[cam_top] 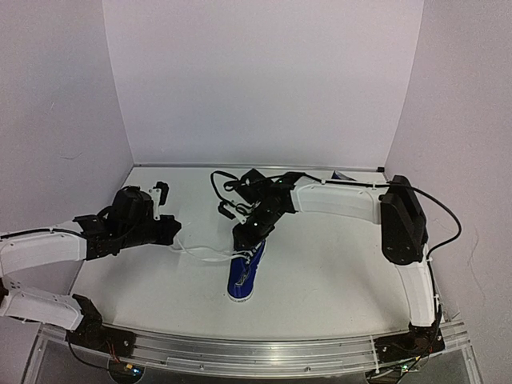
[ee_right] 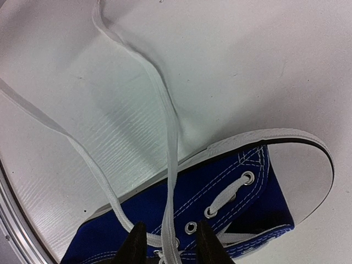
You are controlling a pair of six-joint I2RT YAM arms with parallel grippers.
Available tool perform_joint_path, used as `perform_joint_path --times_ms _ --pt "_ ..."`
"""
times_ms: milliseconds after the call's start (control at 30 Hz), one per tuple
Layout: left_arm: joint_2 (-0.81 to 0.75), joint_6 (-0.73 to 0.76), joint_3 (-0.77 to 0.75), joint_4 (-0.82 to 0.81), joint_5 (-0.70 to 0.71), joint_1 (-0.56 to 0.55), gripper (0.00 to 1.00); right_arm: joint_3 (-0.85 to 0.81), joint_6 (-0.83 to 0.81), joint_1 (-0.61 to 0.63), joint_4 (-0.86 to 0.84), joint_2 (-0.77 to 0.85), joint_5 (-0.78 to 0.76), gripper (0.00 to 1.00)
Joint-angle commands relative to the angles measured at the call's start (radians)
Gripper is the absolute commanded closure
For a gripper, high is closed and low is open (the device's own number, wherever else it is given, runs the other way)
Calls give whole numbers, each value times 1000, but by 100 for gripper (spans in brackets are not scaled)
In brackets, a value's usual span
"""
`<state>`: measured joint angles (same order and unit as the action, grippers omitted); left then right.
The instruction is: Tie the shoes
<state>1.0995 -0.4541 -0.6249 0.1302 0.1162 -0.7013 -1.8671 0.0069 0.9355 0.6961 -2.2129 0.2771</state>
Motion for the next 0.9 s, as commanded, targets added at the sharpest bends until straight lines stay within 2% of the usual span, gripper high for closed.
perform_joint_path --times_ms 0,267,333,500,567,700,867 --pt "21 -11 -62 -35 5 4 100 2 -45 15 31 -17 -15 71" --pt "61 -12 -88 -39 -8 8 100 5 -57 24 40 -38 -37 74" --pt "63 -14 -88 -42 -11 9 100 3 -57 24 40 -40 -45 78" --pt "74 -21 -82 -52 -26 18 100 -1 -51 24 39 -21 -60 96" --pt "83 -29 -75 -70 -45 29 100 5 -51 25 35 1 -63 99" --pt "128 -51 -59 -146 -120 68 100 42 -38 23 -15 63 -63 100" --pt "212 -87 -43 -323 -307 125 100 85 -27 22 -72 105 -35 100"
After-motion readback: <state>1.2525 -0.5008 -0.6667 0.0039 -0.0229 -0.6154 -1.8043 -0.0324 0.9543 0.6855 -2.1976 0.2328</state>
